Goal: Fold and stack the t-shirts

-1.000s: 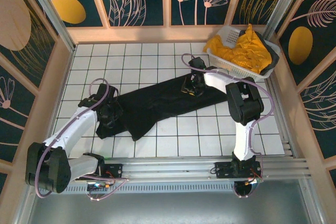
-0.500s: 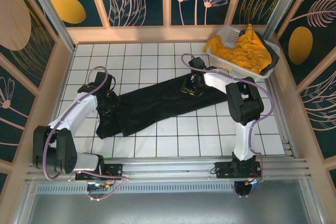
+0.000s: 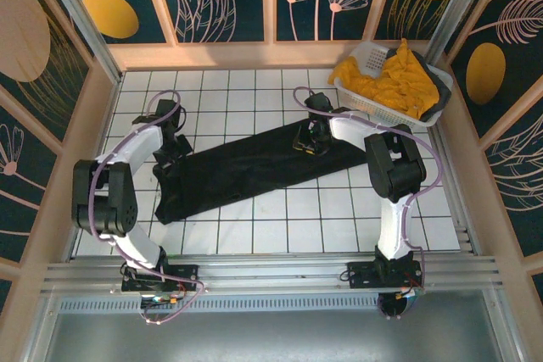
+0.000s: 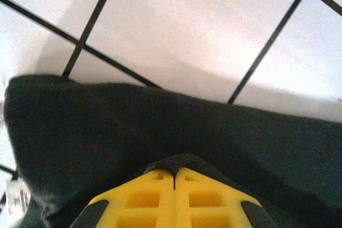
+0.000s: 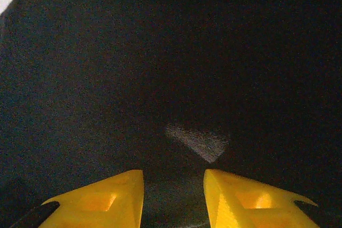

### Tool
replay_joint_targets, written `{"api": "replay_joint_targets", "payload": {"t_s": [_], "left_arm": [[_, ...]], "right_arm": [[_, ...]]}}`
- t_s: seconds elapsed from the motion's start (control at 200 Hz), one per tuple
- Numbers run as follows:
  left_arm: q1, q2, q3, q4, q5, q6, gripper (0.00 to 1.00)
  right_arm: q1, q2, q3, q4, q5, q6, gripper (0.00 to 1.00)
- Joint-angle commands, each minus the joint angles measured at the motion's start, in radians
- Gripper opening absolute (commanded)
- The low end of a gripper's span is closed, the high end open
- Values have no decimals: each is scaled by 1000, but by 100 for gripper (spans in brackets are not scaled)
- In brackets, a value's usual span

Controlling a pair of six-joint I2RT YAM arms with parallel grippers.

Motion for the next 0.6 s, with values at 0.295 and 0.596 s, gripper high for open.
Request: {"api": "replay_joint_targets", "payload": {"t_s": [0.295,0.596], "left_arm": [[10,222,20,91,-132,75,0],[10,94,49,39,-188,45,37]], "right_arm": [[-1,46,-41,-41,32,26,37],[-2,-42,-9,-53,45,29,38]]}}
